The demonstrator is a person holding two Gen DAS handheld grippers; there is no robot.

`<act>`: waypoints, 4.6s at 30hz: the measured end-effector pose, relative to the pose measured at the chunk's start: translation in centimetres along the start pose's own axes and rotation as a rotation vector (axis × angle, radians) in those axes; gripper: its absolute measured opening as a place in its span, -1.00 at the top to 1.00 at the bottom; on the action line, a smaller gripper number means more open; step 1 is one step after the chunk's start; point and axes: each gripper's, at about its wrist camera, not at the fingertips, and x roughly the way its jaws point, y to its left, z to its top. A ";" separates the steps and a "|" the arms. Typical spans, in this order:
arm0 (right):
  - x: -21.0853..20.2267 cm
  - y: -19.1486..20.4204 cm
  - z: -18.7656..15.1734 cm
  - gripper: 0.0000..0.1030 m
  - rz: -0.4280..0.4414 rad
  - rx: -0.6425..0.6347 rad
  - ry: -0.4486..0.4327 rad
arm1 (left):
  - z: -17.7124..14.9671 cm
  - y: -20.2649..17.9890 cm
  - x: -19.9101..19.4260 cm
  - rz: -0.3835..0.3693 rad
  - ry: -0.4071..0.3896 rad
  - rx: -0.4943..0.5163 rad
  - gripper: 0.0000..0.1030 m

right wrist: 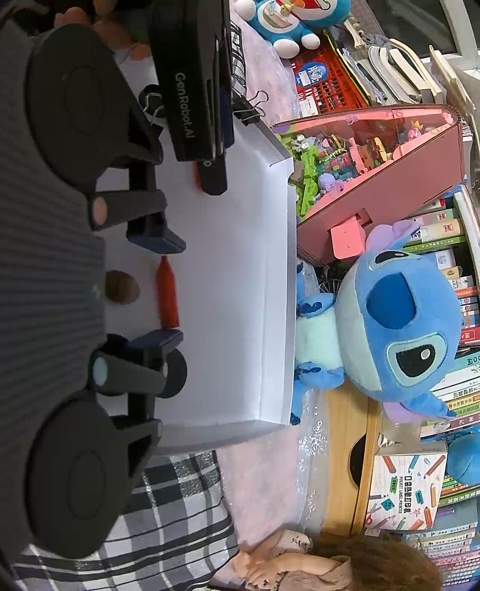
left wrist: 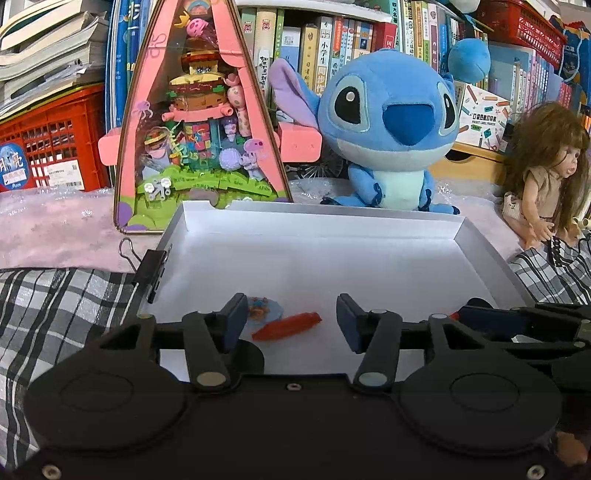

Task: Organize rigid objects
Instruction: 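Open the left tool releasing its crayon while the right tool releases its crayon, then withdraw both tools from the tray toward the remaining items, then grasp a brown ball with the left tool while the right tool grasps a clear plastic cup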

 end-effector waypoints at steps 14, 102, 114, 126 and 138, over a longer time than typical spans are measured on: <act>-1.8 0.7 -0.4 -0.45 -0.009 -0.012 -0.042 | -0.4 0.2 -2.4 0.009 -0.030 0.006 -0.40; -18.2 6.3 -17.8 0.38 0.144 -0.333 -0.140 | -17.1 -0.4 -20.2 -0.221 -0.031 0.046 0.02; -18.7 4.5 -17.8 0.38 0.076 -0.253 -0.164 | -17.9 -2.1 -19.9 -0.265 -0.007 0.078 0.04; -18.9 3.6 -18.8 0.37 0.051 -0.206 -0.171 | -18.2 -3.9 -19.4 -0.286 -0.008 0.115 0.13; -18.8 3.6 -18.7 0.37 0.034 -0.198 -0.178 | -17.5 -5.1 -18.5 -0.238 -0.010 0.147 0.67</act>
